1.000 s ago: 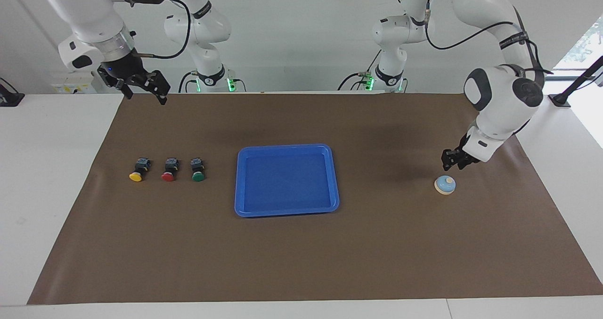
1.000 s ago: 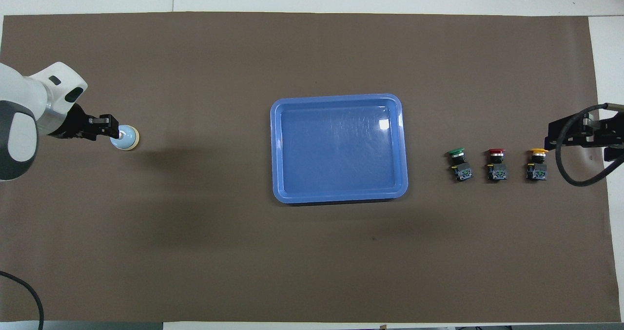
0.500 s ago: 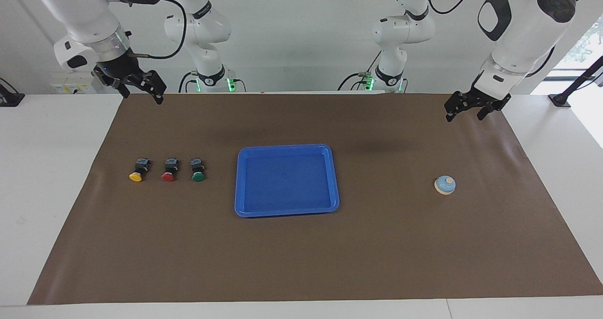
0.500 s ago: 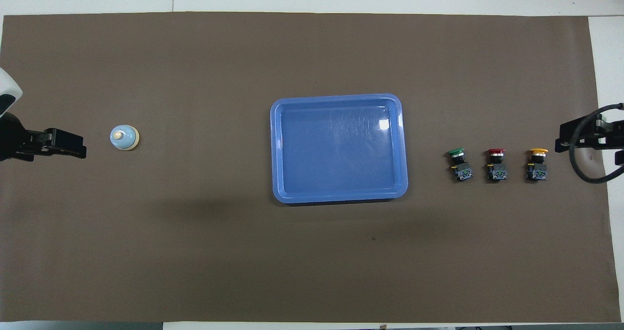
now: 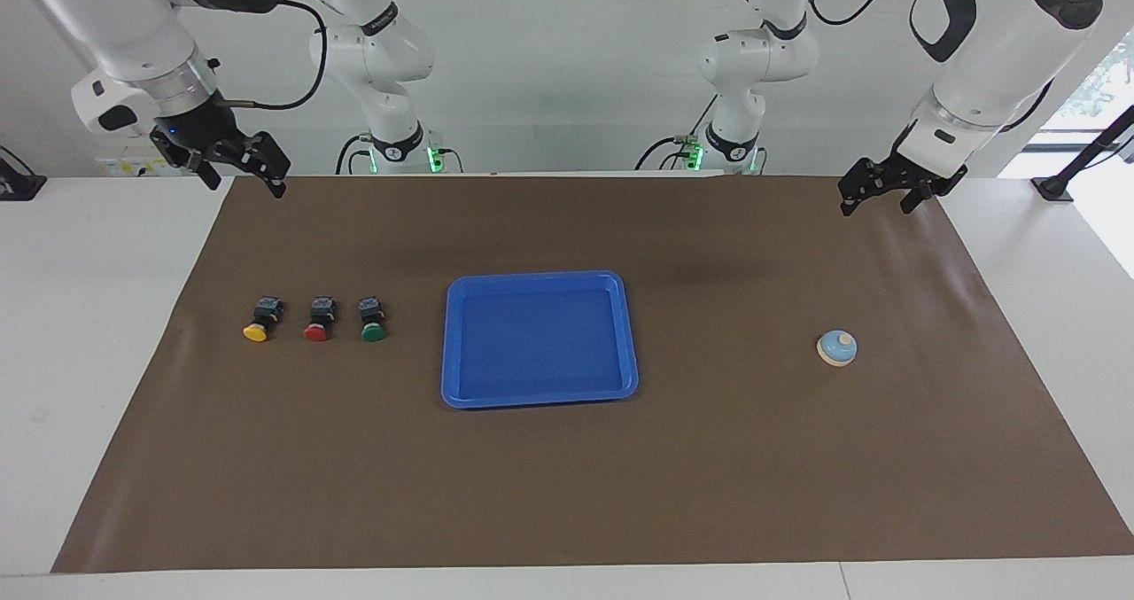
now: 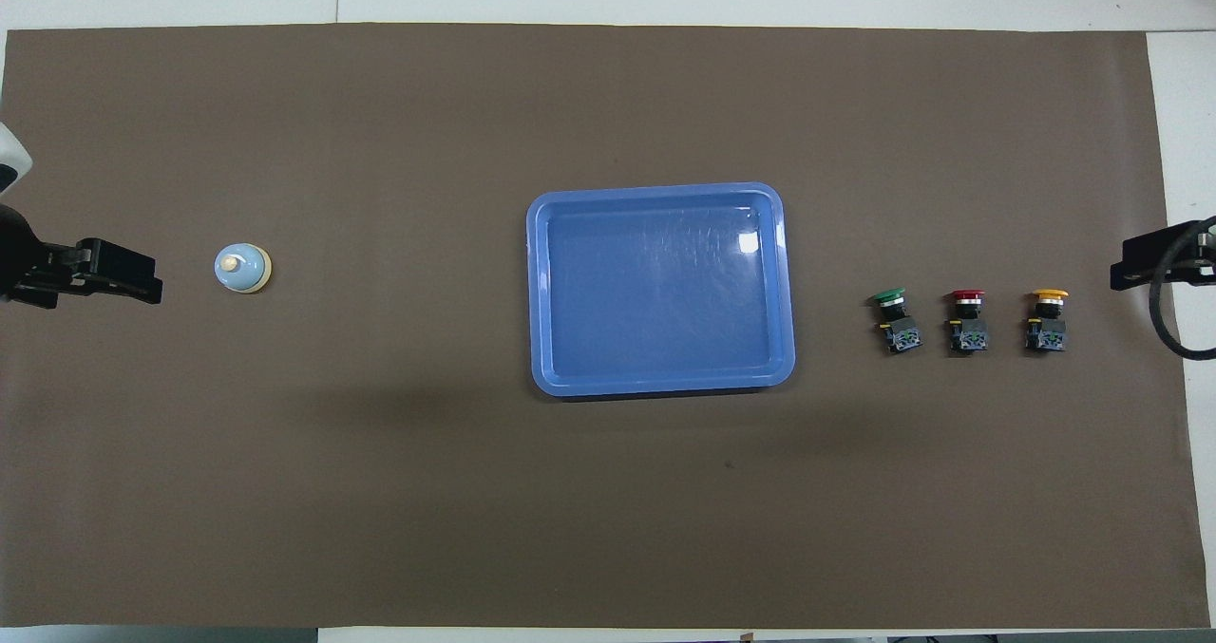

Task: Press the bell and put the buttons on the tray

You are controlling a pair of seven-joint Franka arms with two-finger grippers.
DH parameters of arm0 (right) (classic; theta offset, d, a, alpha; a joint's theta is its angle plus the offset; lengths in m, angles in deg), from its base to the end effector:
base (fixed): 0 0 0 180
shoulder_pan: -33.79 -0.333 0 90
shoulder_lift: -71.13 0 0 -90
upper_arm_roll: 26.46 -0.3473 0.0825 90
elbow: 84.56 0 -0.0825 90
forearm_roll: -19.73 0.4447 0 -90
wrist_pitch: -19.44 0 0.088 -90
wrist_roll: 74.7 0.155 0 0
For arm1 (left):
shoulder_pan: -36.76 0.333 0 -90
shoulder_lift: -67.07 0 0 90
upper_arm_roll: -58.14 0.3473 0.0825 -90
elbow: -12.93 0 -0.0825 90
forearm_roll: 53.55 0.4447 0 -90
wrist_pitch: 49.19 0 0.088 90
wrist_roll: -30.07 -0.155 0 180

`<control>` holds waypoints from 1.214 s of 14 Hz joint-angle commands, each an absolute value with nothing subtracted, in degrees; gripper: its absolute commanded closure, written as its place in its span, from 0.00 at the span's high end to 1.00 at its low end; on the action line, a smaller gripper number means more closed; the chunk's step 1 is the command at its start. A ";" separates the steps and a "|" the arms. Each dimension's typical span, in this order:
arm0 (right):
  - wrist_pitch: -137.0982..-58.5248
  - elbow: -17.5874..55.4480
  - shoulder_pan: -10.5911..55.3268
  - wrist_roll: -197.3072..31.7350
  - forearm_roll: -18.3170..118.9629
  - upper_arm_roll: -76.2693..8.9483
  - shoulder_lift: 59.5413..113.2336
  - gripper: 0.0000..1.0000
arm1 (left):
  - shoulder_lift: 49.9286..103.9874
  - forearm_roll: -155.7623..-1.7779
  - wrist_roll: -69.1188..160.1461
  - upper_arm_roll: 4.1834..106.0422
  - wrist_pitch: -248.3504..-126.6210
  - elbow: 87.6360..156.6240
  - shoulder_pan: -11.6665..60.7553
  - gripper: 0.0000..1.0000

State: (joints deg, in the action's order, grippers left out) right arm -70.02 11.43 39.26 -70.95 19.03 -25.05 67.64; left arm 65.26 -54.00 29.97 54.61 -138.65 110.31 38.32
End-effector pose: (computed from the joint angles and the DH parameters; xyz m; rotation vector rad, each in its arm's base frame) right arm 0.5842 -0.0728 0.5883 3.1178 -0.2896 -0.0835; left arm 0.5927 -0.0220 0.5582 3.1325 -0.0558 -0.1674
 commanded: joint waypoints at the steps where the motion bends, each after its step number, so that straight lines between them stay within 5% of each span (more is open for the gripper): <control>1: -78.88 20.71 42.66 -72.77 19.29 -25.58 65.33 1.00 | 66.28 -53.54 30.25 55.15 -137.17 108.39 37.46 1.00; 12: -110.44 40.23 48.47 -76.98 19.21 -25.58 74.30 1.00 | 65.32 -54.16 30.95 54.71 -137.78 108.73 36.32 1.00; 17: -112.04 43.67 49.96 -81.98 19.21 -25.58 75.26 1.00 | 65.49 -54.16 31.21 54.71 -143.32 109.26 36.76 1.00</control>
State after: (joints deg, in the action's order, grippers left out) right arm -110.36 41.15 48.30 -78.80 19.03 -25.03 76.03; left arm 65.52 -54.00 30.40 54.34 -140.95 109.23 36.99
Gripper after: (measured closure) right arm 0.000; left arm 0.000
